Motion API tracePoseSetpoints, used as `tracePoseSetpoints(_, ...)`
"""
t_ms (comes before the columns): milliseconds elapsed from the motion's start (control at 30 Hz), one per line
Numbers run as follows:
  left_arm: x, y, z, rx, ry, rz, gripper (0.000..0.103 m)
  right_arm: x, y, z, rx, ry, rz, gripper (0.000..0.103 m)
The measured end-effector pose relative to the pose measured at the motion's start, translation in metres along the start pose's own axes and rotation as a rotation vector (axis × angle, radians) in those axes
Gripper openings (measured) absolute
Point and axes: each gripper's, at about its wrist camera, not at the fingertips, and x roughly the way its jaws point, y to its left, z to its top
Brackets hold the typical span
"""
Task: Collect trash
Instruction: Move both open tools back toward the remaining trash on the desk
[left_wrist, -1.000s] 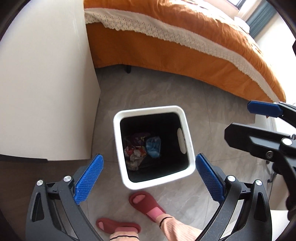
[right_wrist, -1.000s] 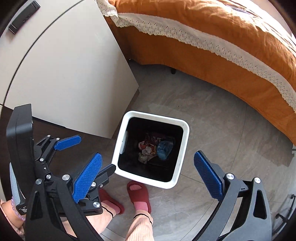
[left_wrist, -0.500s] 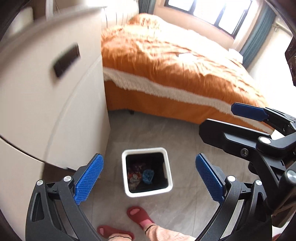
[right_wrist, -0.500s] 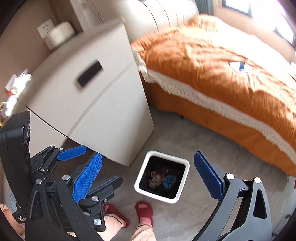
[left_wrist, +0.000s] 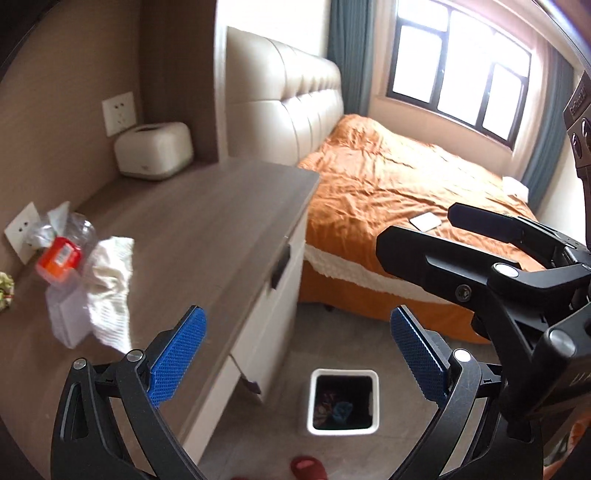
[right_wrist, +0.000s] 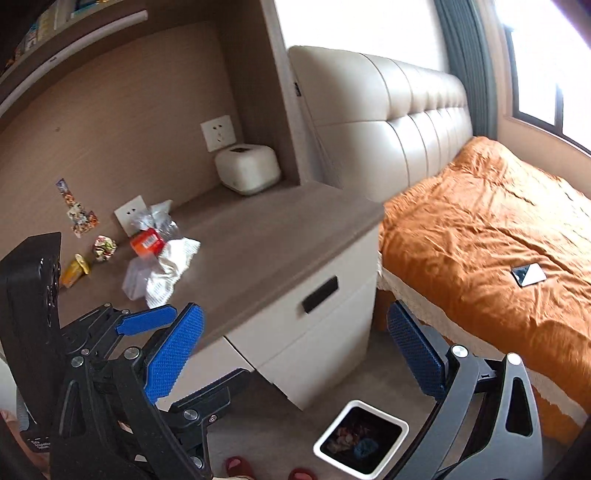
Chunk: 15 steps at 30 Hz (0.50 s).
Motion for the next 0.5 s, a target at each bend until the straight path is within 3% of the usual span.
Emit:
tracePoseSetpoints(167, -0.033, 0.039, 0.009, -0.074, -0.060, 0.101, 0.098, 0.007, 0.048, 0.032, -0.091, -0.046, 0.121, 0.099)
tracePoseSetpoints(500, -0.087, 0.131, -0.002, -0.172, -0.127, 0.248, 0.098, 0.034, 0.138, 0.062, -0.205, -0.055, 0.244, 0.099)
